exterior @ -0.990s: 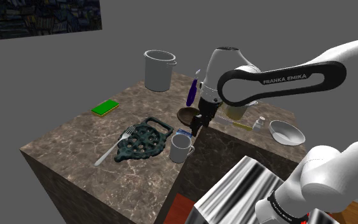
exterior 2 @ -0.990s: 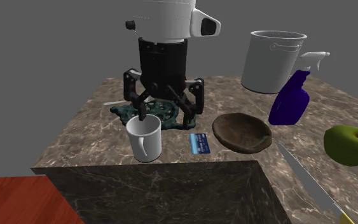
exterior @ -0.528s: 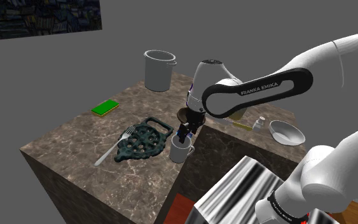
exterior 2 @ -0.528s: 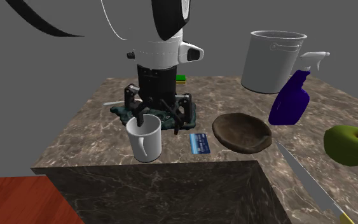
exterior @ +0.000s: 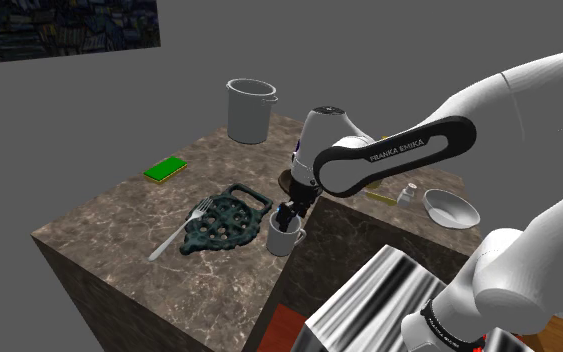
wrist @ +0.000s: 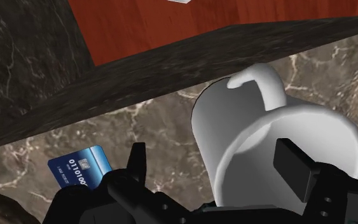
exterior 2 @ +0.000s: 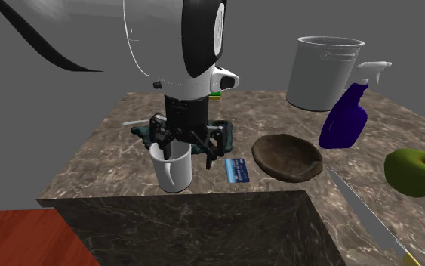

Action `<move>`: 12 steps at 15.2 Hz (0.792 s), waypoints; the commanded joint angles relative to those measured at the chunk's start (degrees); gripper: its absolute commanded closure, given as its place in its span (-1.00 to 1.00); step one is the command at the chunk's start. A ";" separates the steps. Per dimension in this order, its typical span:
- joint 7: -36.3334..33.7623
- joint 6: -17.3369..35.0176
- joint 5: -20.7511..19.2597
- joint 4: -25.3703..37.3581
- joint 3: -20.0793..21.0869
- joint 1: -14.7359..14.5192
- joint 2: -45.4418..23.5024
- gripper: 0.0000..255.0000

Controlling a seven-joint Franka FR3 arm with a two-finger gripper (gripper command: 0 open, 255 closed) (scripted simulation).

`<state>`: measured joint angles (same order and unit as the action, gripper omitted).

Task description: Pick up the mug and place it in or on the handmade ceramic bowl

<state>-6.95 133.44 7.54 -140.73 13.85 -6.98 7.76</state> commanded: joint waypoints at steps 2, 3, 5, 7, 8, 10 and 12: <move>-0.02 0.11 -0.01 -0.01 0.02 -0.01 -0.08 -1.00; -0.02 0.11 -0.01 -0.01 0.02 -0.01 -0.08 -1.00; -0.02 0.09 -0.01 -0.01 0.01 -0.01 -0.07 1.00; -0.02 0.09 -0.01 -0.01 0.01 -0.01 -0.07 1.00; -0.02 0.09 -0.01 -0.01 0.01 -0.01 -0.07 1.00; -0.02 0.09 -0.01 -0.01 0.01 -0.01 -0.07 1.00; -0.02 0.10 0.00 -0.04 0.02 -0.01 -0.05 1.00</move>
<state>-6.97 133.54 7.54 -140.75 13.87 -7.00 7.74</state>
